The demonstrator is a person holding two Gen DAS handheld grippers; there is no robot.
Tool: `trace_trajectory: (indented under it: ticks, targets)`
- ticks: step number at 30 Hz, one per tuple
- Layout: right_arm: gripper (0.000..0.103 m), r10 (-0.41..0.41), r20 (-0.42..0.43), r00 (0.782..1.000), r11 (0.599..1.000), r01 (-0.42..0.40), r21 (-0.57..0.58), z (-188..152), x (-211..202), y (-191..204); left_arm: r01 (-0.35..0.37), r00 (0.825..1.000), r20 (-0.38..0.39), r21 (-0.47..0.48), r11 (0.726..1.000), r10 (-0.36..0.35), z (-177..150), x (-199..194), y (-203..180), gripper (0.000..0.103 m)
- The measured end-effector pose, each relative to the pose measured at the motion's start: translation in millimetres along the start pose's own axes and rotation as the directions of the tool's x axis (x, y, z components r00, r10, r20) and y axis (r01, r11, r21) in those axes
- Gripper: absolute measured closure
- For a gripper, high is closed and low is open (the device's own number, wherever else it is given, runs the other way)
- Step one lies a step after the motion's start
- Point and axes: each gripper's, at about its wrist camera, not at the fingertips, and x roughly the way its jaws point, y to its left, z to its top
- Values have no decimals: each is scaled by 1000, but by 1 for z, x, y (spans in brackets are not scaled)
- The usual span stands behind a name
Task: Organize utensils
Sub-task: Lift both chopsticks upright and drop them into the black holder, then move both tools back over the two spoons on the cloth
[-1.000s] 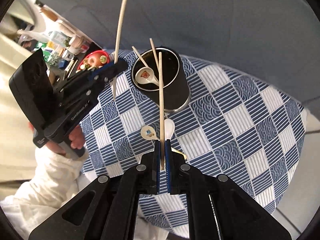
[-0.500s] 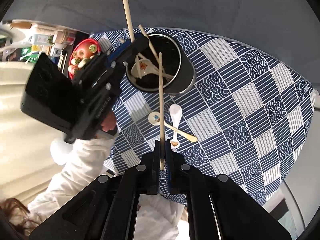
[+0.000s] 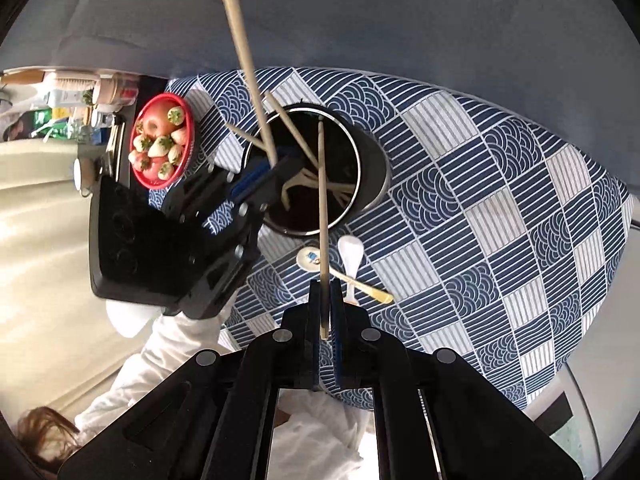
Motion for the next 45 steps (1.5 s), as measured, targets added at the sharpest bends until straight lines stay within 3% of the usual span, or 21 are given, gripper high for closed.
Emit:
trace_trajectory:
  ticks: [4,6,8,9,12,14,20,26,36,45]
  targets:
    - [95,13,8,1000,1000,-13,3,7,-2,0,23,1000,-6,-9,1000,-23,-4,-4,-1,98]
    - [90,-17,41,999,1000,18,-11,8,-9,3,30,1000,5,-27,999,-29,-10,-13,3,90]
    - [52,-37,74,997,999,39,-19,7,-16,6,19,1000,13,-29,999,-18,-12,-22,7,71]
    - [47,-61,105,993,998,64,-28,6,-22,7,10,1000,15,-29,1000,-10,-11,-26,9,68]
    - [44,-77,152,985,996,84,-43,1,-36,8,-14,1000,15,-20,1000,14,-12,-34,10,55]
    - [36,-103,190,976,991,117,-62,-2,-44,11,-43,999,11,-6,999,44,-13,-41,8,40]
    - [20,-102,277,955,985,135,-103,-14,-59,16,-88,996,-6,23,996,89,-16,-53,4,28]
    - [17,-100,337,936,981,149,-122,-28,-58,15,-106,993,-43,23,994,107,-19,-68,7,10]
    - [17,-74,416,906,985,131,-109,-53,-55,-1,-204,970,-138,-16,979,200,-44,-88,25,6]
    - [17,-54,449,892,990,106,-90,-83,-32,-23,-253,929,-295,-69,965,223,-88,-81,41,6]
